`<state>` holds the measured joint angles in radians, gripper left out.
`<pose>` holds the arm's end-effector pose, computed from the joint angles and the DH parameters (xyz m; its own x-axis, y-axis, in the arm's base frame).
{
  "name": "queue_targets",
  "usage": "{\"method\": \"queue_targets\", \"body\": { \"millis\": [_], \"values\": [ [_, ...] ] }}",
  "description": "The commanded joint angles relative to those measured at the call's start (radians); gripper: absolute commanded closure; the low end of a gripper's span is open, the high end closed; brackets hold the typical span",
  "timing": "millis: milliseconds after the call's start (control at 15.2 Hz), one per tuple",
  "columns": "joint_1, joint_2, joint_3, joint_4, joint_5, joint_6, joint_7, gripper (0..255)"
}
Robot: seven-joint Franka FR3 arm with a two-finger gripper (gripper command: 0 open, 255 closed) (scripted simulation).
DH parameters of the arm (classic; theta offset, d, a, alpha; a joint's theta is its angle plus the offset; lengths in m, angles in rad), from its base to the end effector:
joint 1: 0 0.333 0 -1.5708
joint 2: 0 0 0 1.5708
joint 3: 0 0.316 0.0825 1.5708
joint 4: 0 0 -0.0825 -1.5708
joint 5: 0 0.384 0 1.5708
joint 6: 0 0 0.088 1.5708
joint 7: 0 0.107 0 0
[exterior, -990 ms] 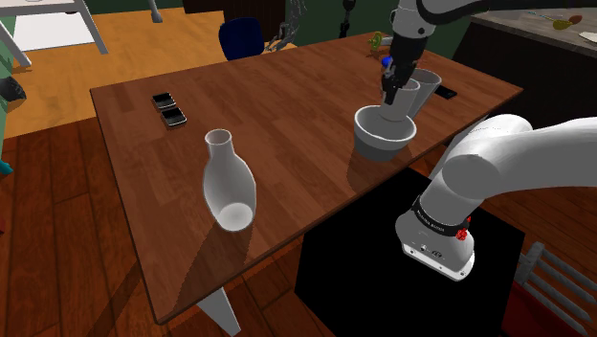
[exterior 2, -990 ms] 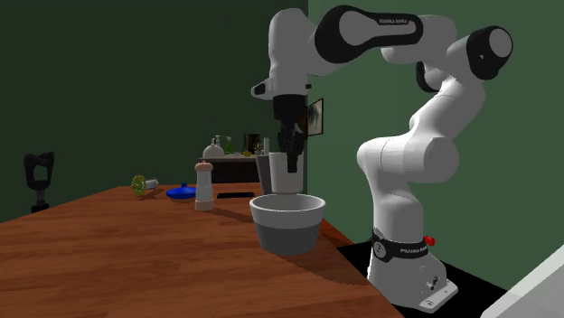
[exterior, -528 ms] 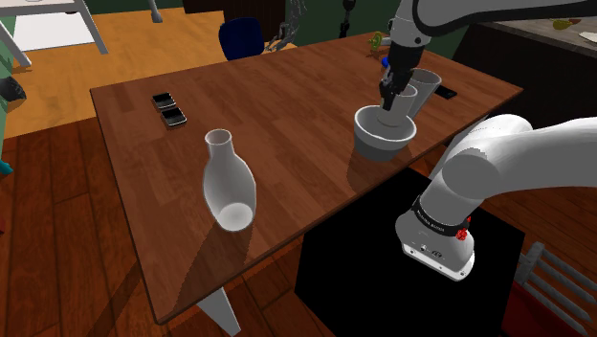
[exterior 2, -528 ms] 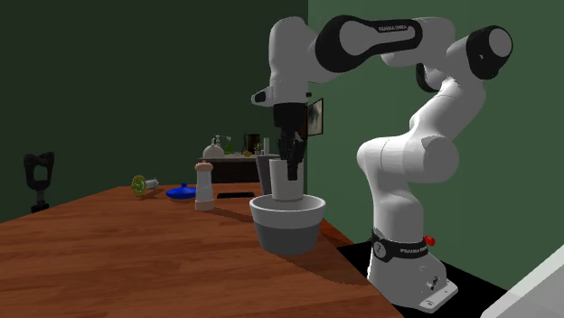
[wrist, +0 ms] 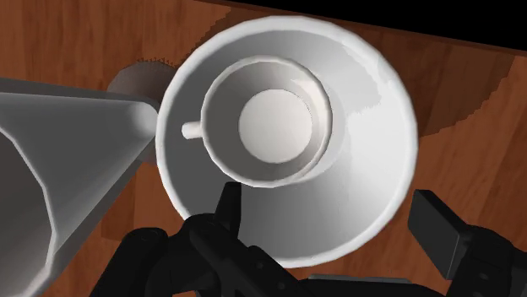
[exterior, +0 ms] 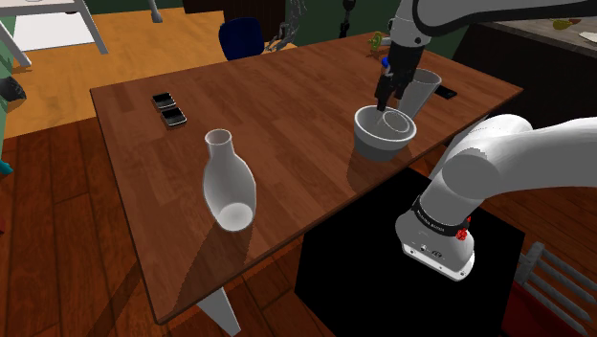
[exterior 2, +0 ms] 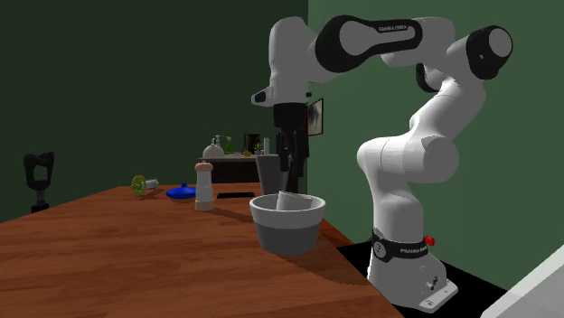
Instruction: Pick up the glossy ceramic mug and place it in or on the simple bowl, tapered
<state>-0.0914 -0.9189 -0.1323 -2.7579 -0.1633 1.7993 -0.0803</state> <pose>0.2669 -0.0734 0.4555 0.9977 -0.0500 -0.0468 -0.0477 -0.9977 0.0486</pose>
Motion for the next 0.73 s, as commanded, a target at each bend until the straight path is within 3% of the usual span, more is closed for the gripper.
{"method": "queue_targets", "body": {
  "millis": [0, 264, 660],
  "values": [
    [0.000, 0.000, 0.000, 0.000, 0.000, 0.000, 0.000, 0],
    [0.010, 0.007, 0.018, 0.130, 0.019, -0.123, -0.002, 0],
    [0.010, 0.007, 0.018, 0.130, 0.019, -0.123, -0.002, 0]
  ]
}}
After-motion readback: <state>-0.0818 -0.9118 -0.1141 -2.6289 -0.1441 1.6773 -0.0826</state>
